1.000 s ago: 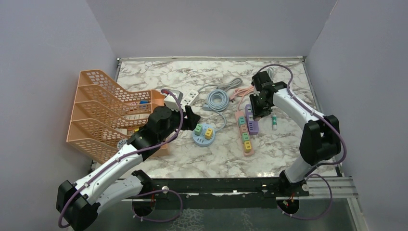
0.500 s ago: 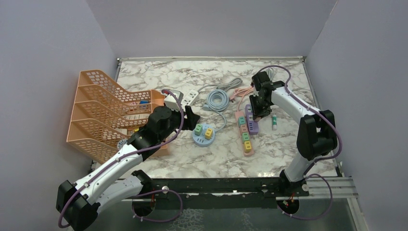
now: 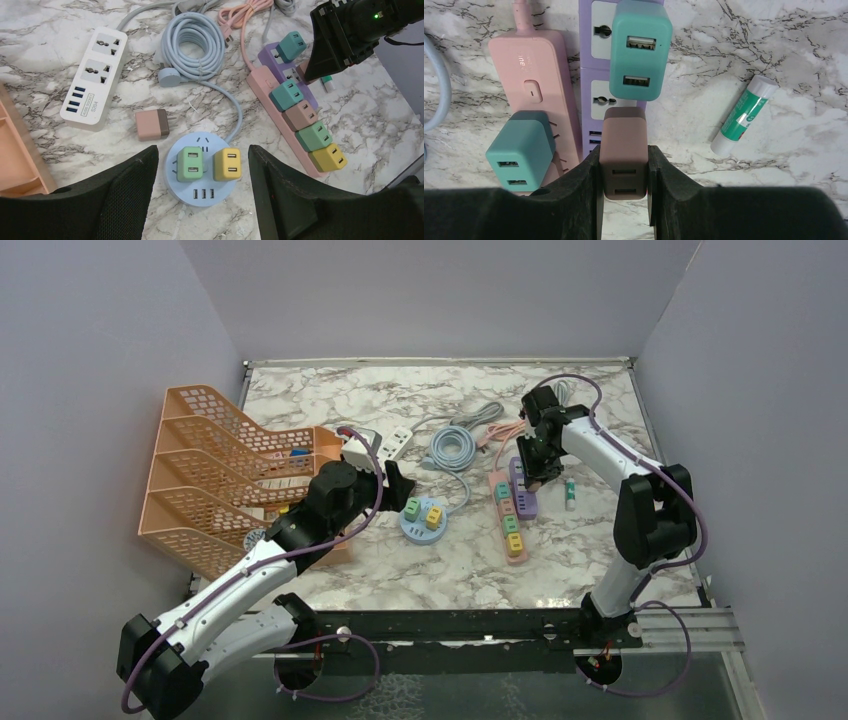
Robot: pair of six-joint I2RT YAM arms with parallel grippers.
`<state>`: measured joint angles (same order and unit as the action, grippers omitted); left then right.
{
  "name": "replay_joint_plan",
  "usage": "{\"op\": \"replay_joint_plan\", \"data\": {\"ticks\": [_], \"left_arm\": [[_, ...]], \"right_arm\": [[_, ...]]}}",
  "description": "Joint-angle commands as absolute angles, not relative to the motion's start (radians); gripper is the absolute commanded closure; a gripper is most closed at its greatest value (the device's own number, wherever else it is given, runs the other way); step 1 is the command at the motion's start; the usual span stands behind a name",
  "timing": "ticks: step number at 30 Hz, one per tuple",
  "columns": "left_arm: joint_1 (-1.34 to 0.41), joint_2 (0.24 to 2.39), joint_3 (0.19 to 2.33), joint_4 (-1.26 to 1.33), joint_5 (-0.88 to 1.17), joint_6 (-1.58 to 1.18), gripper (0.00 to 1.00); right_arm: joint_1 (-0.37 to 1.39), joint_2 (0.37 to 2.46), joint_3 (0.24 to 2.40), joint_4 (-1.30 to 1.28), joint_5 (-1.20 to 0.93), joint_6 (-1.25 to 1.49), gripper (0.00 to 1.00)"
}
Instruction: Insert the plug
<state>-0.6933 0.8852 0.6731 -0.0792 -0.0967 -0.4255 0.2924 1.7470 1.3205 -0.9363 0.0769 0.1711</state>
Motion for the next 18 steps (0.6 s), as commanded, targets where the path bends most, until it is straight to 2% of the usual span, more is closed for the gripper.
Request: {"op": "replay_joint_plan", "data": {"ticks": [1,9,18], "left_arm": [[-0.693,0.874,0.665,-0.061,-0.119,-0.404,0.32],[-0.694,0.877,0.664,-0.061,-0.120,-0.402,0.32],[-0.693,0.874,0.663,-0.067,-0.121,-0.402,0.32]], "right_arm": [[0.285,1.772,1.322,-0.860,0.129,0.170,0.99],[0.285,1.701,1.330,-0.829,0.139,0.179,0.99],[0.285,1.726,1.320,-0.854,0.100,0.177,0.99]]}}
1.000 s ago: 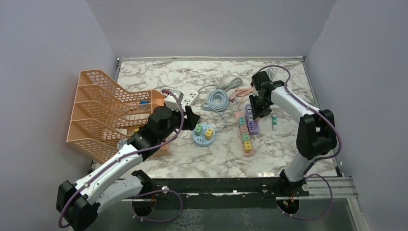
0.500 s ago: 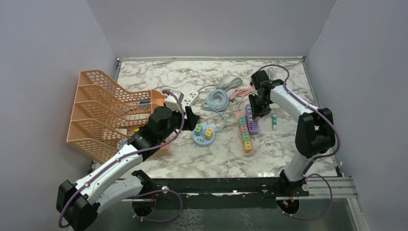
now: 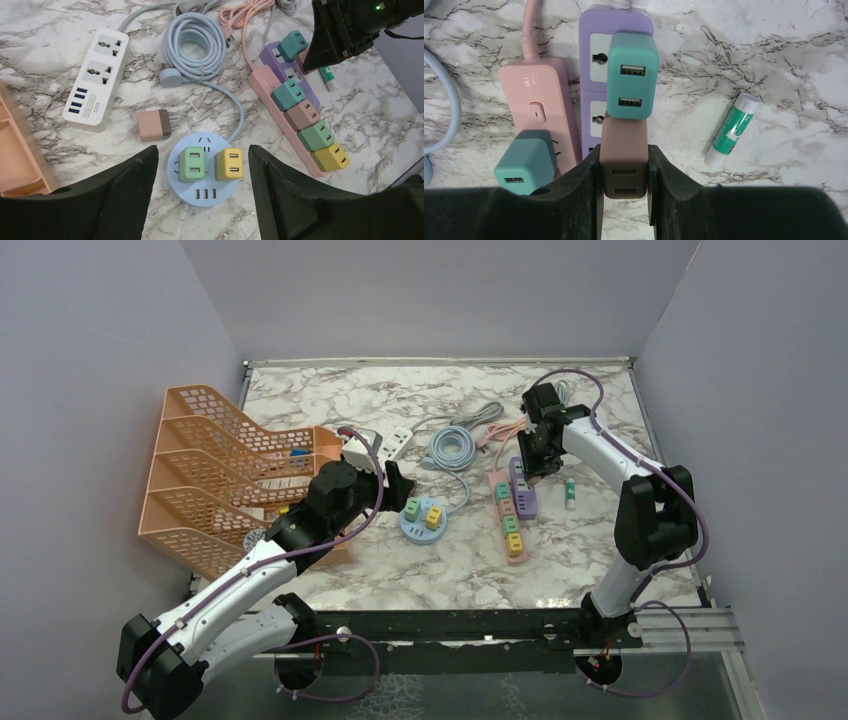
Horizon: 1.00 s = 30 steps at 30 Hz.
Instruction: Insert the plug
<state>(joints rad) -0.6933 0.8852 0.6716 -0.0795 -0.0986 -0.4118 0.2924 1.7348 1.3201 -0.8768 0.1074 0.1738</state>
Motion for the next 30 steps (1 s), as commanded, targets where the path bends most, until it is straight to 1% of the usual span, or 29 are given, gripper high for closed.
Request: {"op": "replay_joint_plan", "data": {"ticks": [1,10,16,30], "left_arm": [[-0.693,0.872,0.663,-0.069,-0.123,-0.400,0.32],[-0.693,0.874,0.655,-0.057,-0.118,-0.404,0.32],[-0.693,0.873,0.654,-0.059,-0.118,-0.403,0.32],[-0.693,0.868,0.660,-0.077,-0.145,-0.395,0.32]], "right_arm": [[0.286,1.723,1.320,-0.862,0.095,0.174,0.99],[0.285,1.689,1.350,-0.954,0.054,0.152,0.99],[0.285,1.708,1.322,-0.930,0.024,0.150,0.99],[0.285,1.788,1.321,-0.901,0.114,0.154,0.99]]}}
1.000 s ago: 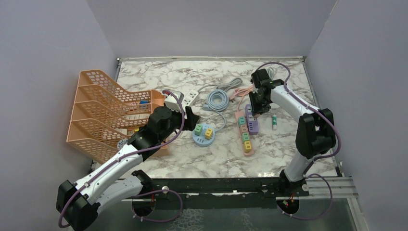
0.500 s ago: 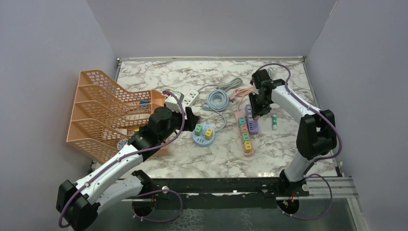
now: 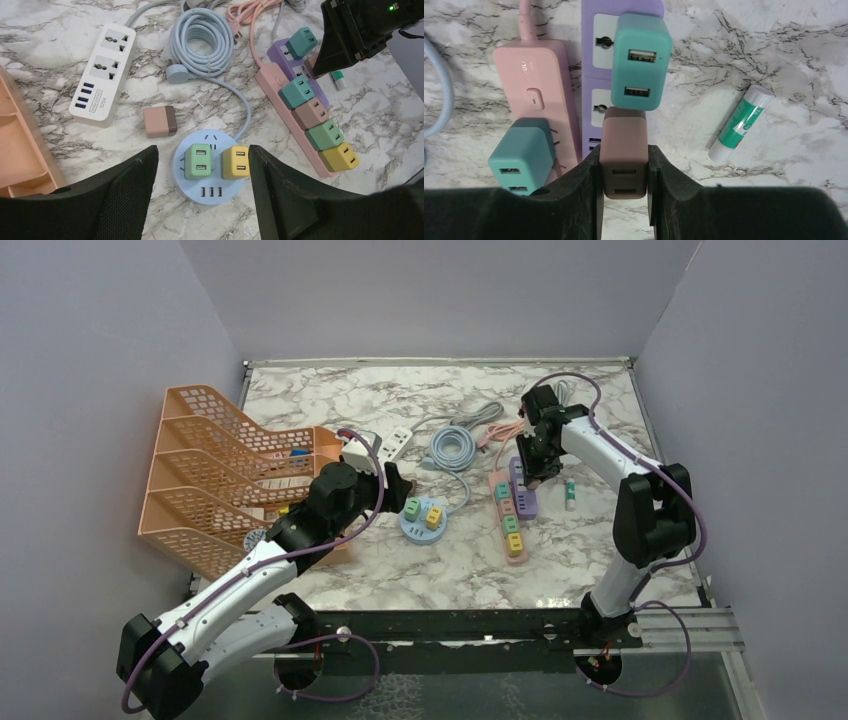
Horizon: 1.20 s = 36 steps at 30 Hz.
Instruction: Insert the plug
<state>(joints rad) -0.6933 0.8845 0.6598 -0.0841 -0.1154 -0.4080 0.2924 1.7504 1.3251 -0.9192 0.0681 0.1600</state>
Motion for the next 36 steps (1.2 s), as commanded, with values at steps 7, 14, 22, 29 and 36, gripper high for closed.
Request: {"op": "replay_joint_plan", "data": {"ticks": [7,14,22,29,36], "left_arm": [[-0.693,0.873,0.661,-0.075,-0.146,-0.391,0.32],[-0.693,0.878,0.661,-0.070,-0.146,-0.391,0.32],[-0.693,0.885,0.667,-0.077,-0.151,-0.383,0.32],[-0.693,0.897,0.671,-0.076,-0.154,-0.382,0.32],[-0.694,0.919,0.681,-0.075,-0.155,-0.381,0.32]], "right_arm": [[0.285,1.816,1.312,-0.897,0.187,0.182,0.99],[0.285,1.854,1.293,-0.858,0.121,0.171,0.99],[0.285,1.914,1.222,-0.771,0.002,0.210,0.99],[0.285,1.962,1.178,-0.721,-0.028,0.242,0.99],[0.285,1.924,1.148,-0.680,0.078,0.268,0.99]]}}
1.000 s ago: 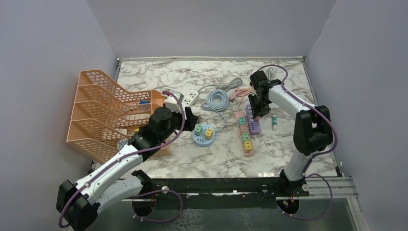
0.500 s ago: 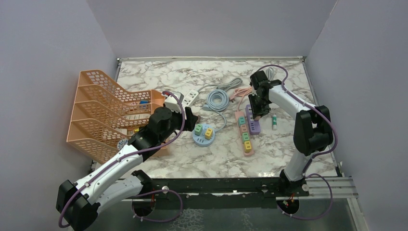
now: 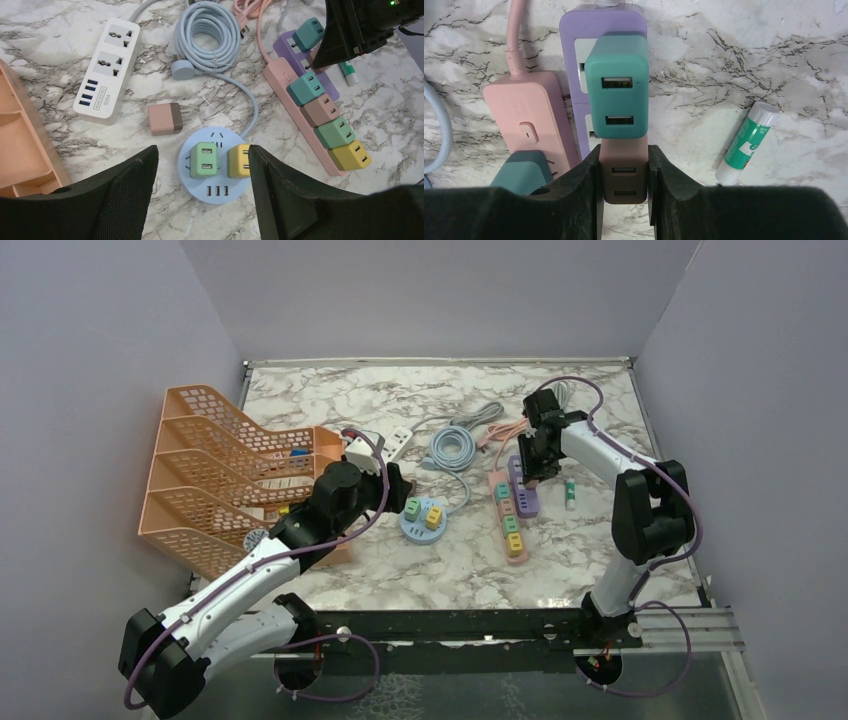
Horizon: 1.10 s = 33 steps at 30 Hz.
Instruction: Insert the plug
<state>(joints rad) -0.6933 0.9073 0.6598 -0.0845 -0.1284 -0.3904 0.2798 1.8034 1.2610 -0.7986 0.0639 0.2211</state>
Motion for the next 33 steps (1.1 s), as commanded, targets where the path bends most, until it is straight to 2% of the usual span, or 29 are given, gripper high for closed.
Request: {"op": "replay_joint_plan", "data": {"ticks": [1,5,10,11,17,24,28,33], "left_arm": [[-0.693,0.923,0.683,-0.074,-0.156,-0.379,0.32],[-0.694,0.939,0.708,-0.089,-0.175,-0.350,0.31],[-0.693,0.967,0.768,-0.154,-0.207,-0.318,0.29],[-0.694,0.973,0.778,-0.171,-0.199,-0.321,0.28],[-0.692,1.005,0.773,-0.234,-0.110,-0.408,0.25],[-0.692,1.168,0.811,-0.330,-0.128,-0.504,0.23],[-0.674,1.318,0.905,-0.374,-0.183,-0.512,0.27],[-0.642,1.486,1.062,-0.394,-0.158,-0.563,0.28]], "right_arm": [[0.285,1.910,1.154,-0.682,0.087,0.271,0.97],[0.285,1.803,1.200,-0.709,0.101,0.290,0.68],[0.285,1.640,1.296,-0.772,0.115,0.330,0.42],[0.285,1.615,1.314,-0.792,0.109,0.331,0.39],[0.285,1.483,1.292,-0.796,0.067,0.339,0.37],[0.285,1.393,1.187,-0.666,-0.112,0.321,0.43],[0.285,1.391,1.161,-0.598,-0.183,0.328,0.45],[0.285,1.405,1.163,-0.593,-0.268,0.320,0.46]]}}
